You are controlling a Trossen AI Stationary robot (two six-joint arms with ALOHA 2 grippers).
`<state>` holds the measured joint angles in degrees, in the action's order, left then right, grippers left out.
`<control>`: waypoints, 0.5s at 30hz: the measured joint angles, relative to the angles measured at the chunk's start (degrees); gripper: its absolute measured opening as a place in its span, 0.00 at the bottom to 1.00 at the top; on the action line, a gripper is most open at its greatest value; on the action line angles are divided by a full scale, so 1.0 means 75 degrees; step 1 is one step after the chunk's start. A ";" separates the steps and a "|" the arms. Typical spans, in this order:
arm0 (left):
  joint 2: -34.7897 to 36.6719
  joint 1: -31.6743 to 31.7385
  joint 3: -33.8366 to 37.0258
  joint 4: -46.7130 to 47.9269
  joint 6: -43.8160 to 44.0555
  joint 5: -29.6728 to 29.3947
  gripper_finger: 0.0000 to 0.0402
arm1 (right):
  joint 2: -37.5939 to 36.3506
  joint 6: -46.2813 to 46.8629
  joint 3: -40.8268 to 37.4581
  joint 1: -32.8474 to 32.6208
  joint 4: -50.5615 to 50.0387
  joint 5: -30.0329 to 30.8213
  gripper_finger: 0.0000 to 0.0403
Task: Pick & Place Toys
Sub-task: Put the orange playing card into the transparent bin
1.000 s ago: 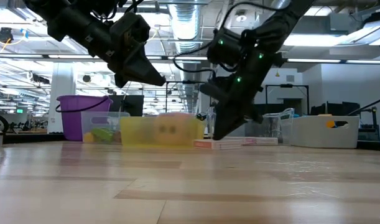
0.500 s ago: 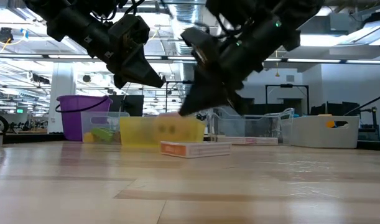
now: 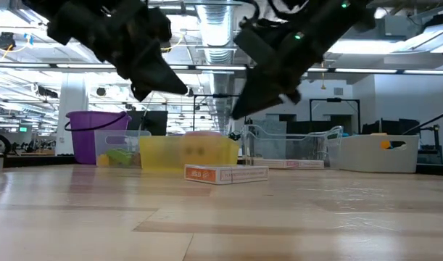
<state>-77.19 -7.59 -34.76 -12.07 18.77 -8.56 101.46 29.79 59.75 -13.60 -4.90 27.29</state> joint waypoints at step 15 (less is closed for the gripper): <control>-0.2944 -0.1699 -0.0227 -0.2936 0.2786 -0.2812 0.00 | -0.0359 0.0982 -0.0012 -0.0041 -0.3395 0.1966 0.00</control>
<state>-99.27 -20.34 -36.47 -34.09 39.66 -29.65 98.76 37.16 59.65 -13.91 -30.37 42.03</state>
